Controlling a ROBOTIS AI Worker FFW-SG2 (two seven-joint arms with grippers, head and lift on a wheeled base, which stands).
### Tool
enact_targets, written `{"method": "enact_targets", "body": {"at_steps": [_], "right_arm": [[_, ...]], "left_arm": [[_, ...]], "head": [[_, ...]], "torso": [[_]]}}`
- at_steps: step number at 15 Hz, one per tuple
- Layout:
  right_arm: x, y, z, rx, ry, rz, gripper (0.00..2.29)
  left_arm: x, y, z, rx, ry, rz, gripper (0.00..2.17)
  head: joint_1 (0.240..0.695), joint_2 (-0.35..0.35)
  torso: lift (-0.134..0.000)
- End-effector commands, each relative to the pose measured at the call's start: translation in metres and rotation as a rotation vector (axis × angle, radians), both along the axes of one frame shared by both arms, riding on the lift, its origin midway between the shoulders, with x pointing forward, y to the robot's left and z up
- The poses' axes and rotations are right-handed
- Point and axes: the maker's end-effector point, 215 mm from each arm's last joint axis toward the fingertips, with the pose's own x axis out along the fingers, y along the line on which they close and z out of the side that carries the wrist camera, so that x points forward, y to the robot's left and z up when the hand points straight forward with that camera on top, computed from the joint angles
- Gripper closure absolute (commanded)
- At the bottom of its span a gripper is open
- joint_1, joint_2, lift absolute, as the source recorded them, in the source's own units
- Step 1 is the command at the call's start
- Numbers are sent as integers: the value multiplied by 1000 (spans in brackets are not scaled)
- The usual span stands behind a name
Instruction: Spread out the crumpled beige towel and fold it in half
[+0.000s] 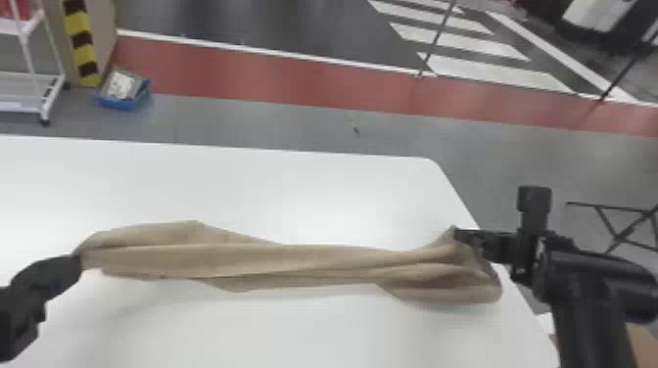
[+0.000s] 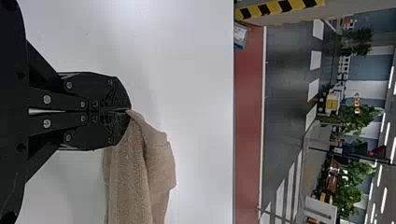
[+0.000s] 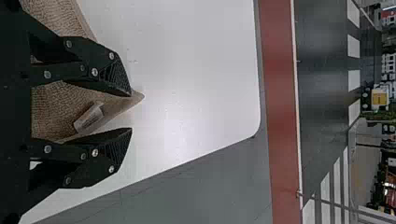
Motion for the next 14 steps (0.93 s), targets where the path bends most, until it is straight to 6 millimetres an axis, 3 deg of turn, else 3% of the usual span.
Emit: {"method": "enact_targets", "body": {"at_steps": [1,3,5,7,9,11,12,14], "right_arm": [[-2,0,-2,19,18,1,1139],[-1,1,-1,25,15,4,1528],[-3,7,3,51,-5,21,1541],[-3,13,28,43,-63,44,1541],[0,19,75,62,-200,78,1541],[6,21,150,-16,-452,154,1541],[5,33,176,10,-527,206,1541],[-5,34,217,76,-644,230,1541]], "left_arm": [[1,0,0,0,-1,0,2135],[0,1,0,1,1,1,2135],[0,1,1,1,-2,1,2135],[2,2,14,6,-28,1,2135],[-2,9,19,39,-8,4,2135],[-4,18,35,64,1,7,2135],[-4,20,51,72,-6,3,2135],[-6,20,80,56,-15,-16,2132]], "head": [[695,-350],[695,-350],[695,-350],[695,-350],[695,-350],[695,-350],[695,-350],[695,-350]], "torso": [[-124],[-124],[-124],[-124],[-124],[-124],[-124],[-124]]}}
